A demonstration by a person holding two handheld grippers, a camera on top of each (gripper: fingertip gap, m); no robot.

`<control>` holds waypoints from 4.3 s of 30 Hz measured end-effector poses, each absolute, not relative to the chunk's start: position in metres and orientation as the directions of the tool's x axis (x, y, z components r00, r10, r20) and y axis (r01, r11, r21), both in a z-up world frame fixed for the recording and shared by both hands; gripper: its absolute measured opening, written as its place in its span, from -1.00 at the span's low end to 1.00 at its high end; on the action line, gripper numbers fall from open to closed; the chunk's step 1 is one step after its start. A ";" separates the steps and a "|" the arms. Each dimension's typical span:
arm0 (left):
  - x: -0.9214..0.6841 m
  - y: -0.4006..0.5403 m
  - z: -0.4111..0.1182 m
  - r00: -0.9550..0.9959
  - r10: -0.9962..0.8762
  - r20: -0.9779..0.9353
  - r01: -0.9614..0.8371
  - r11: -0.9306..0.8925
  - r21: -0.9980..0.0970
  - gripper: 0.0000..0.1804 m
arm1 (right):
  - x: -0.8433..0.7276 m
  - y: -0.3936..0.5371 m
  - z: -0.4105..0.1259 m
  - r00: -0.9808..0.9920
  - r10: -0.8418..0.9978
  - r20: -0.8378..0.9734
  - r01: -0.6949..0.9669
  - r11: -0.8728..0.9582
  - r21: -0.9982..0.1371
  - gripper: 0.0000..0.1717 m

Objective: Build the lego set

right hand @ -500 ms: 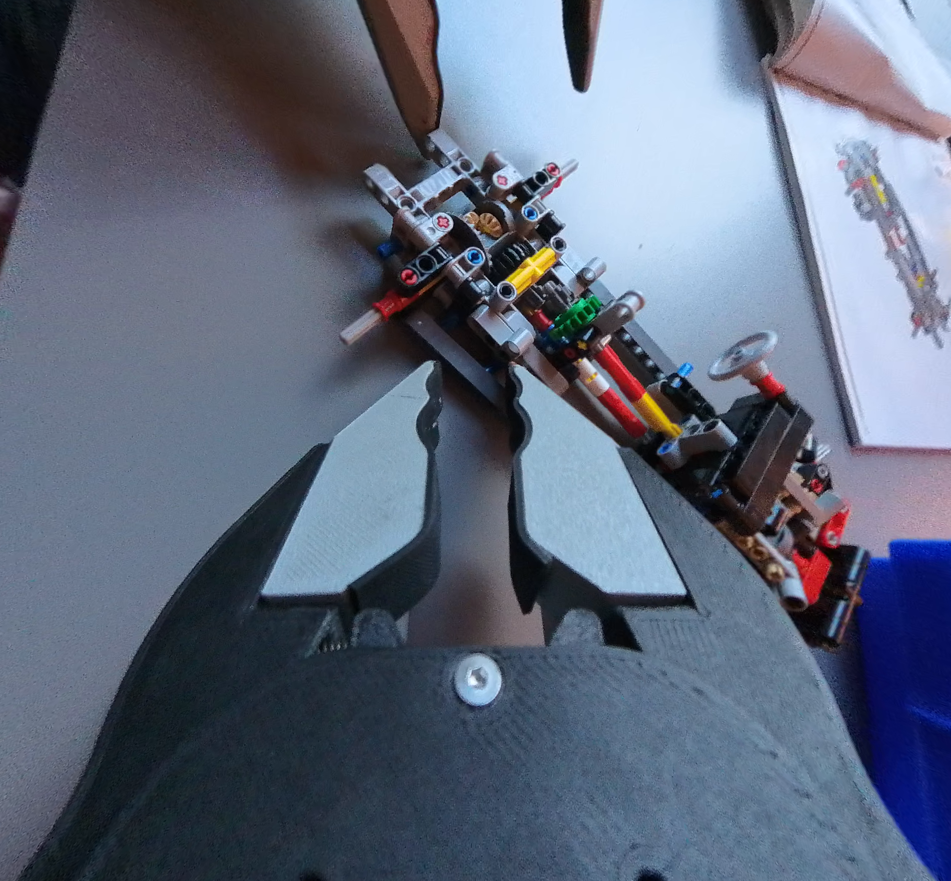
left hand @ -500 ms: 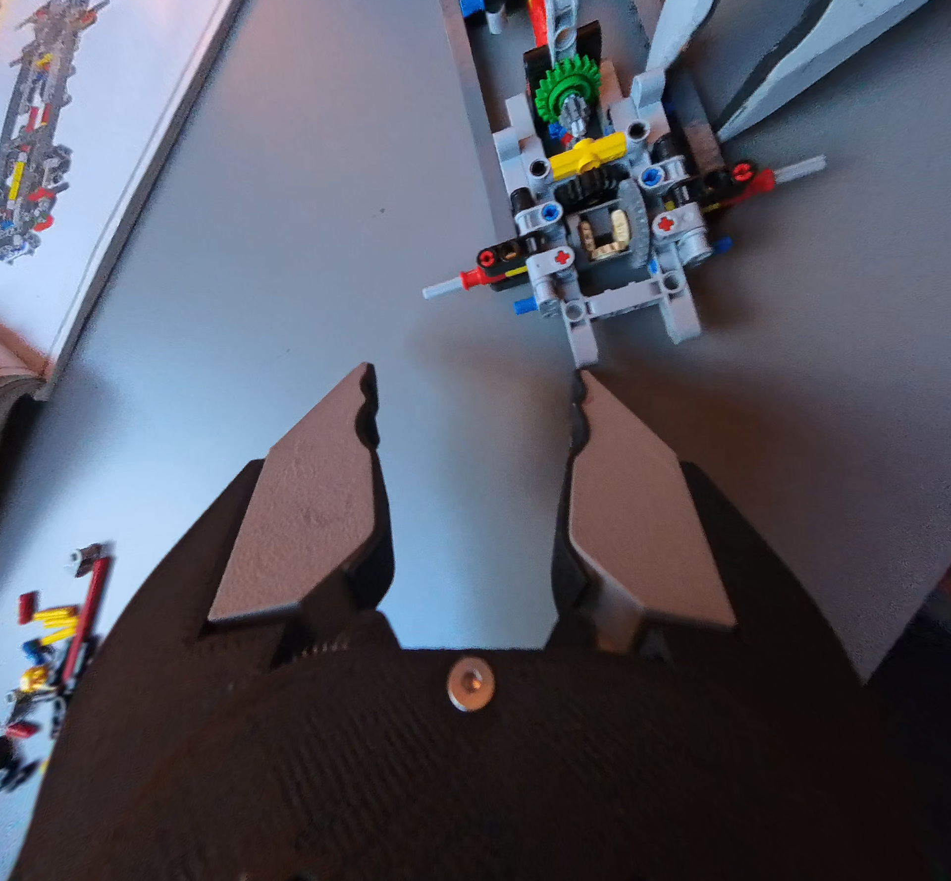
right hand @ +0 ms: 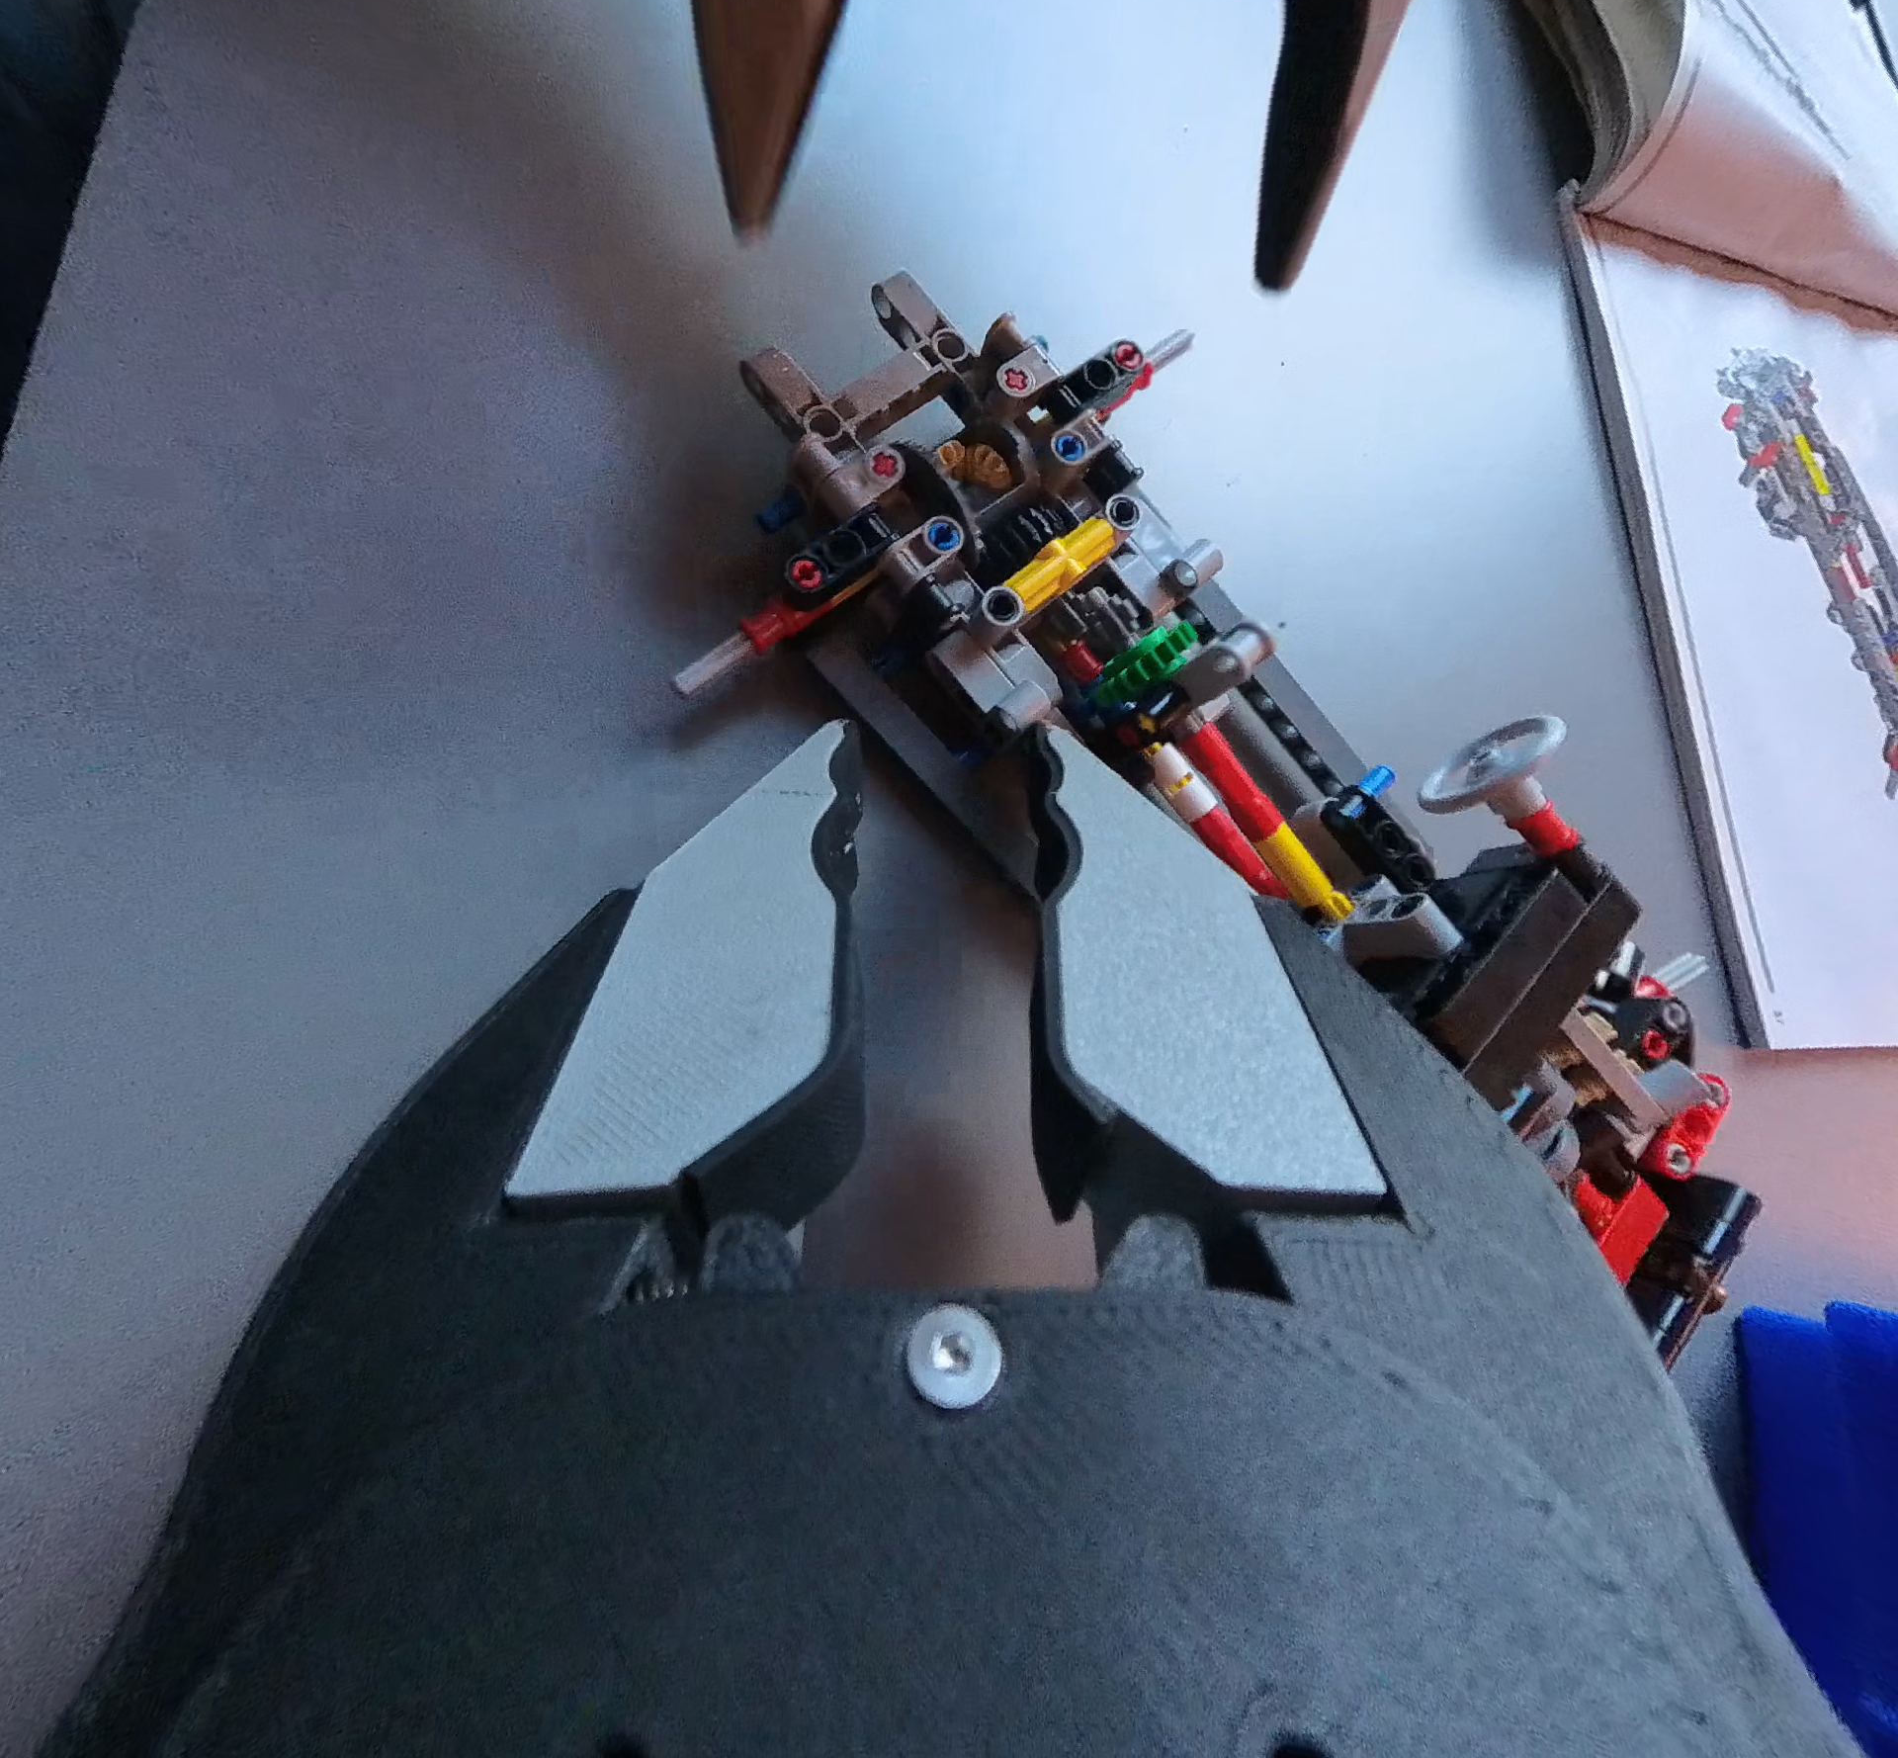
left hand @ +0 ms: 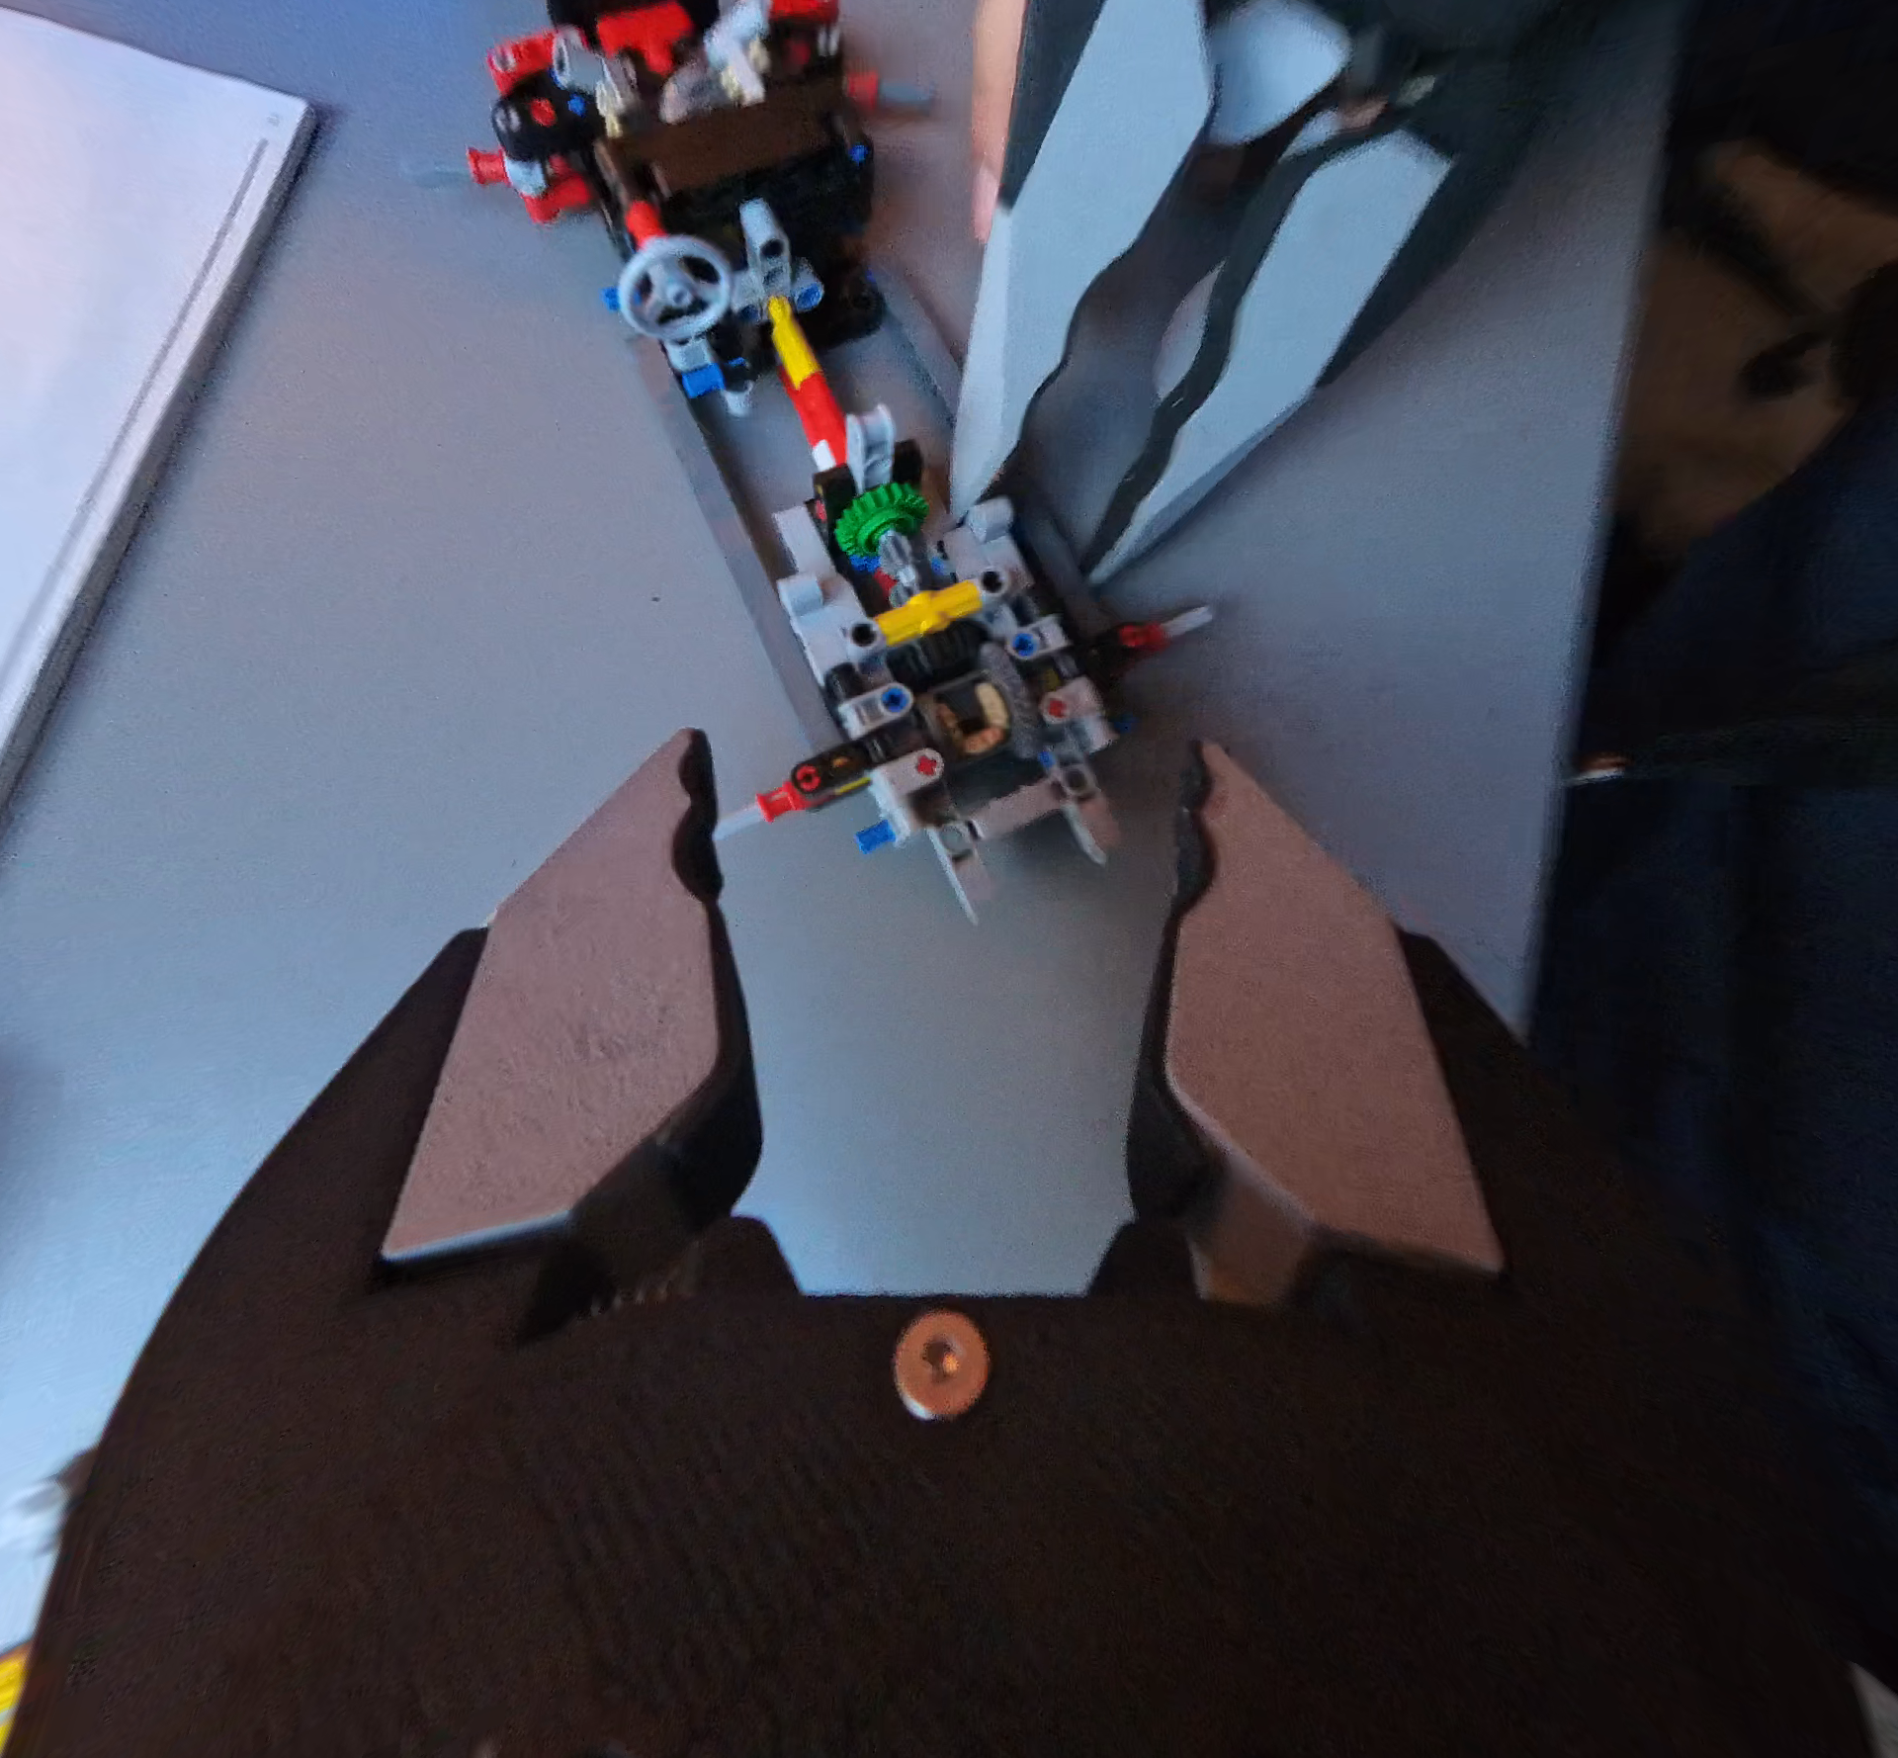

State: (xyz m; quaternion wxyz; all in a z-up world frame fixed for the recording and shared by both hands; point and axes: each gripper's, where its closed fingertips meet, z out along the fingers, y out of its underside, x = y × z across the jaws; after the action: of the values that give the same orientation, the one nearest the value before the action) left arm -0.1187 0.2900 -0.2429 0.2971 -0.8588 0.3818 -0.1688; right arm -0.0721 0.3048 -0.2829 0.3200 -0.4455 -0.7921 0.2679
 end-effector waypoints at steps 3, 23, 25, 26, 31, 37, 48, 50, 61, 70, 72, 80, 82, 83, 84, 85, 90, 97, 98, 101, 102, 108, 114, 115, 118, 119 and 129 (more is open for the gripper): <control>-0.127 0.306 -0.267 0.625 -0.768 -0.142 -0.703 -0.475 -0.529 -0.12 | -0.076 0.303 -0.284 -0.347 0.906 0.241 0.577 0.409 -0.707 -0.66; -0.105 0.300 -0.248 0.521 -0.830 0.201 -0.483 -0.481 -0.732 0.19 | -0.078 0.306 -0.285 -0.333 0.931 0.151 0.589 0.330 -0.737 -0.69; -0.103 0.298 -0.251 0.550 -0.809 0.208 -0.464 -0.503 -0.729 0.24 | -0.078 0.307 -0.286 -0.330 0.938 0.108 0.604 0.298 -0.740 -0.69; -0.104 0.299 -0.255 0.574 -0.799 0.178 -0.478 -0.504 -0.719 0.23 | -0.078 0.307 -0.287 -0.328 0.942 0.077 0.614 0.274 -0.740 -0.69; -0.123 0.299 -0.286 0.627 -0.774 -0.083 -0.675 -0.487 -0.555 0.20 | -0.078 0.307 -0.285 -0.331 0.941 -0.077 0.644 0.165 -0.747 -0.70; -0.110 0.294 -0.289 0.585 -0.810 -0.038 -0.682 -0.466 -0.564 -0.02 | -0.075 0.304 -0.285 -0.380 0.924 0.025 0.609 0.270 -0.746 -0.67; -0.106 0.300 -0.290 0.592 -0.806 0.008 -0.659 -0.490 -0.570 -0.08 | -0.070 0.311 -0.286 -0.432 0.893 0.125 0.562 0.375 -0.737 -0.70; -0.105 0.301 -0.290 0.597 -0.802 0.008 -0.662 -0.498 -0.559 -0.08 | -0.069 0.314 -0.286 -0.429 0.897 0.109 0.569 0.362 -0.739 -0.75; -0.101 0.303 -0.290 0.613 -0.790 0.011 -0.638 -0.502 -0.584 -0.09 | -0.066 0.315 -0.286 -0.430 0.890 0.151 0.555 0.392 -0.733 -0.74; -0.102 0.305 -0.290 0.614 -0.789 0.017 -0.610 -0.488 -0.625 -0.09 | -0.069 0.316 -0.284 -0.422 0.872 0.247 0.524 0.457 -0.719 -0.74; -0.104 0.307 -0.290 0.623 -0.782 0.019 -0.601 -0.495 -0.628 -0.09 | -0.071 0.317 -0.284 -0.404 0.873 0.272 0.524 0.464 -0.714 -0.73; -0.106 0.309 -0.290 0.598 -0.802 0.010 -0.609 -0.462 -0.645 -0.09 | -0.065 0.308 -0.276 -0.394 0.666 0.633 0.324 0.746 -0.582 -0.95; -0.106 0.310 -0.290 0.592 -0.806 0.011 -0.612 -0.458 -0.645 -0.09 | -0.066 0.306 -0.277 -0.417 0.678 0.606 0.338 0.734 -0.589 -0.88; -0.106 0.310 -0.290 0.590 -0.807 0.011 -0.612 -0.455 -0.647 -0.09 | -0.067 0.310 -0.277 -0.421 0.688 0.591 0.357 0.724 -0.590 -0.79; -0.106 0.310 -0.290 0.587 -0.809 0.011 -0.611 -0.453 -0.649 -0.09 | -0.067 0.313 -0.277 -0.433 0.689 0.581 0.372 0.724 -0.581 -0.77; -0.106 0.311 -0.290 0.585 -0.811 0.012 -0.611 -0.450 -0.652 -0.09 | -0.066 0.316 -0.277 -0.450 0.679 0.580 0.378 0.733 -0.565 -0.80; -0.105 0.313 -0.290 0.574 -0.819 0.011 -0.617 -0.441 -0.652 -0.09 | -0.068 0.316 -0.278 -0.555 0.594 0.582 0.355 0.802 -0.480 -0.92; -0.104 0.314 -0.290 0.563 -0.826 0.013 -0.615 -0.430 -0.661 -0.09 | -0.067 0.312 -0.281 -0.670 0.570 0.476 0.374 0.813 -0.446 -0.93; -0.104 0.314 -0.290 0.562 -0.827 0.013 -0.616 -0.429 -0.661 -0.09 | -0.068 0.312 -0.281 -0.674 0.565 0.475 0.374 0.817 -0.440 -0.93; -0.104 0.314 -0.290 0.563 -0.826 0.015 -0.612 -0.429 -0.664 -0.09 | -0.068 0.312 -0.282 -0.671 0.535 0.514 0.356 0.840 -0.409 -0.93; -0.104 0.315 -0.290 0.564 -0.826 0.015 -0.611 -0.430 -0.665 -0.09 | -0.068 0.312 -0.283 -0.662 0.534 0.526 0.354 0.841 -0.409 -0.92; -0.103 0.315 -0.290 0.572 -0.820 0.016 -0.607 -0.436 -0.664 -0.09 | -0.070 0.311 -0.284 -0.609 0.587 0.533 0.373 0.805 -0.460 -0.90; -0.102 0.316 -0.290 0.594 -0.804 0.015 -0.600 -0.455 -0.658 -0.09 | -0.069 0.313 -0.284 -0.568 0.621 0.540 0.372 0.779 -0.505 -0.90; -0.102 0.316 -0.290 0.597 -0.802 0.015 -0.599 -0.458 -0.657 -0.09 | -0.068 0.314 -0.284 -0.564 0.631 0.533 0.374 0.770 -0.517 -0.91; -0.101 0.316 -0.290 0.603 -0.797 0.016 -0.596 -0.464 -0.655 -0.09 | -0.069 0.314 -0.283 -0.552 0.665 0.504 0.382 0.738 -0.556 -0.90; -0.101 0.316 -0.290 0.605 -0.796 0.016 -0.595 -0.465 -0.655 -0.09 | -0.068 0.314 -0.283 -0.548 0.677 0.491 0.386 0.725 -0.570 -0.89; -0.103 0.318 -0.290 0.621 -0.783 0.010 -0.594 -0.479 -0.646 -0.09 | -0.071 0.316 -0.282 -0.512 0.797 0.320 0.465 0.570 -0.677 -0.88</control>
State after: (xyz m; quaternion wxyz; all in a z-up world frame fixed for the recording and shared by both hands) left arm -0.1030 0.3177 -0.2899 0.3079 -0.8461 0.4068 -0.1542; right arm -0.0706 0.3163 -0.2819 0.3143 -0.3810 -0.8285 0.2639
